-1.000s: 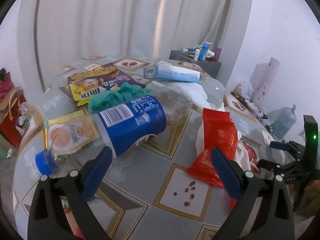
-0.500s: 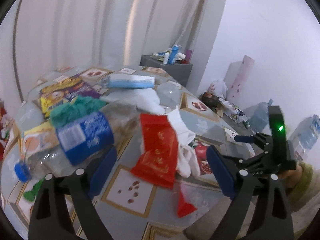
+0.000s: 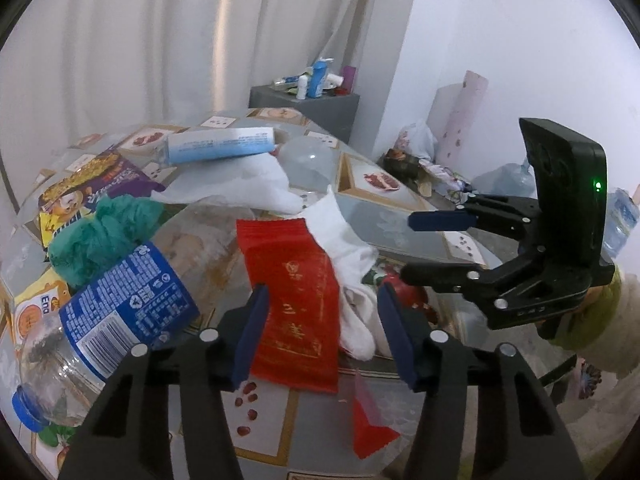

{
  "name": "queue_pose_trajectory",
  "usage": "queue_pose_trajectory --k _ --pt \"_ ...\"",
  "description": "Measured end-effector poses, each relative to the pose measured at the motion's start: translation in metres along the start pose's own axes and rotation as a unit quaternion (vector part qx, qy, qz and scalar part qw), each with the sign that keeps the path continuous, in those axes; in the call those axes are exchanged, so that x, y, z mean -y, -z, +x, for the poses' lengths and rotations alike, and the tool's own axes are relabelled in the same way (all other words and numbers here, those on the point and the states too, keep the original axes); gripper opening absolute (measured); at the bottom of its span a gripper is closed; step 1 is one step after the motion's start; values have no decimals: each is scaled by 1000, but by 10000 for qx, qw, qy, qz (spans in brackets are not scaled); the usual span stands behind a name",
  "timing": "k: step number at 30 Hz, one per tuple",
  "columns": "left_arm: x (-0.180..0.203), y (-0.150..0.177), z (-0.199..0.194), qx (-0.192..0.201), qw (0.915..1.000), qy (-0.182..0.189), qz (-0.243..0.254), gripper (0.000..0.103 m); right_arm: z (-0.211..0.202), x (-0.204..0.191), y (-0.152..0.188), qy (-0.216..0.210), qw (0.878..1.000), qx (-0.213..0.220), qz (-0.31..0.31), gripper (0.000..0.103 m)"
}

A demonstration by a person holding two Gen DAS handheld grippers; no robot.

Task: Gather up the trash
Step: 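Grasp the red candy wrapper with the left gripper while the right gripper grasps the white tissue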

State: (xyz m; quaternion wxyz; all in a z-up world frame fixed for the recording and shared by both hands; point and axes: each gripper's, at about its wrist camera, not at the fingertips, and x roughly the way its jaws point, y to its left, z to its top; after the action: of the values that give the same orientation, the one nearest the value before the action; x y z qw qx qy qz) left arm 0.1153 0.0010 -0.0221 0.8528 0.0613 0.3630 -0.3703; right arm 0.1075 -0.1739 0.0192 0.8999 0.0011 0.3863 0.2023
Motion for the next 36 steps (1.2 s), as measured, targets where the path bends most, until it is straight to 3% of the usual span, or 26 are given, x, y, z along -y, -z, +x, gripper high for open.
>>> queue_pose_trajectory --k 8,16,20,30,36 --pt "1 5 17 -297 9994 -174 -66 50 22 -3 -6 -378 9991 -89 178 50" --pt "-8 7 28 -450 9983 -337 -161 34 39 -3 -7 -544 9977 -324 256 46" --pt "-10 8 34 -564 9975 -346 -226 23 44 -5 -2 -492 9975 -436 244 41" --pt "-10 9 41 -609 9970 -428 -214 20 43 -8 2 -353 9983 -427 176 35" --pt "-7 9 43 -612 9969 -478 -119 14 43 -2 2 -348 9980 -438 296 25"
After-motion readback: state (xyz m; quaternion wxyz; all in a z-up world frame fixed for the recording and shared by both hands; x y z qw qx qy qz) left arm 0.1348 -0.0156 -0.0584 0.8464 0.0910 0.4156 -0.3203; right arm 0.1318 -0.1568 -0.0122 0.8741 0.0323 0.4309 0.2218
